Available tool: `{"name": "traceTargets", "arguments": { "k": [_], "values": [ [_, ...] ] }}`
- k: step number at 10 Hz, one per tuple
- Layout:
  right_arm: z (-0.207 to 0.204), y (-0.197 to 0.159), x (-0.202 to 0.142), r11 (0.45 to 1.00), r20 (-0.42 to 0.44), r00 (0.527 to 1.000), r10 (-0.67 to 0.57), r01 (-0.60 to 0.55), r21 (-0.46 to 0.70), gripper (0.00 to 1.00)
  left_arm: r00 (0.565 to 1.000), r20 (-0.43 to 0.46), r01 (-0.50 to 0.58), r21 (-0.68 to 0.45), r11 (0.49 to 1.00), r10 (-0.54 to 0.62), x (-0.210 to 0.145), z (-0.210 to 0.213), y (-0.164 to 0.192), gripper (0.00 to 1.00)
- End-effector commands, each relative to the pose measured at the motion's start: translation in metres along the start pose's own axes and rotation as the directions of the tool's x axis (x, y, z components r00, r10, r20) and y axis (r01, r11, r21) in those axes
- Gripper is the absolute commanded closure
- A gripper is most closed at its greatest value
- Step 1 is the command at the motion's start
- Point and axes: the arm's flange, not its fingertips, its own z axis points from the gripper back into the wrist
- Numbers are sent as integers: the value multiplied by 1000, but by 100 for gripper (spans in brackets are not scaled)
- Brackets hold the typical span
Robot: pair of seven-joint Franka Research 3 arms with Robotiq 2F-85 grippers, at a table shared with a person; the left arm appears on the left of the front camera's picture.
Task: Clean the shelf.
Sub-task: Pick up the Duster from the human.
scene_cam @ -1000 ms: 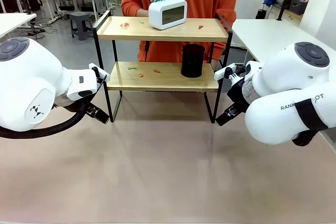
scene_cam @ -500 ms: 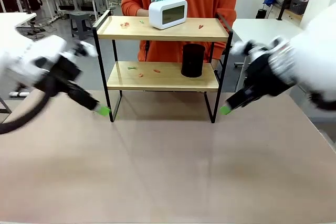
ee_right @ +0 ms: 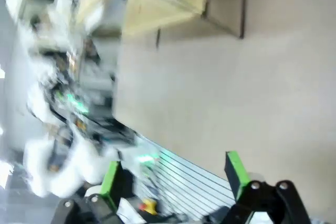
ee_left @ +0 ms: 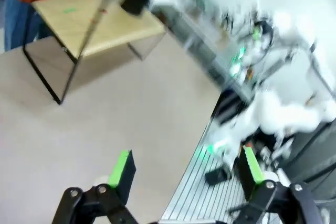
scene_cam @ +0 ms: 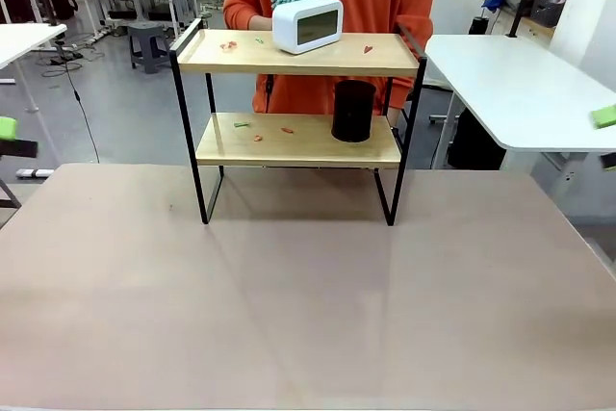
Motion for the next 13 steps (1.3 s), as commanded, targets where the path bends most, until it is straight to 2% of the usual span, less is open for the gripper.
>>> {"name": "traceTargets", "arguments": {
  "k": [1,2,3,4,13],
  "values": [
    [-8,-63,16,968,111,973,-203,183,170,0,988,145,-44,-91,995,57,-16,-5,45,0],
    [-11,-89,14,949,137,951,-277,248,196,0,977,190,-80,-100,992,98,-22,-5,57,0],
    [-20,-103,9,940,160,934,-319,291,177,0,975,180,-127,-32,991,131,-20,-15,63,0],
    [14,-78,4,964,107,963,-247,232,132,0,979,176,-91,-62,994,101,-20,16,44,0],
    [14,-78,4,964,107,963,-247,232,132,0,979,176,-91,-62,994,101,-20,16,44,0]
  ]
}}
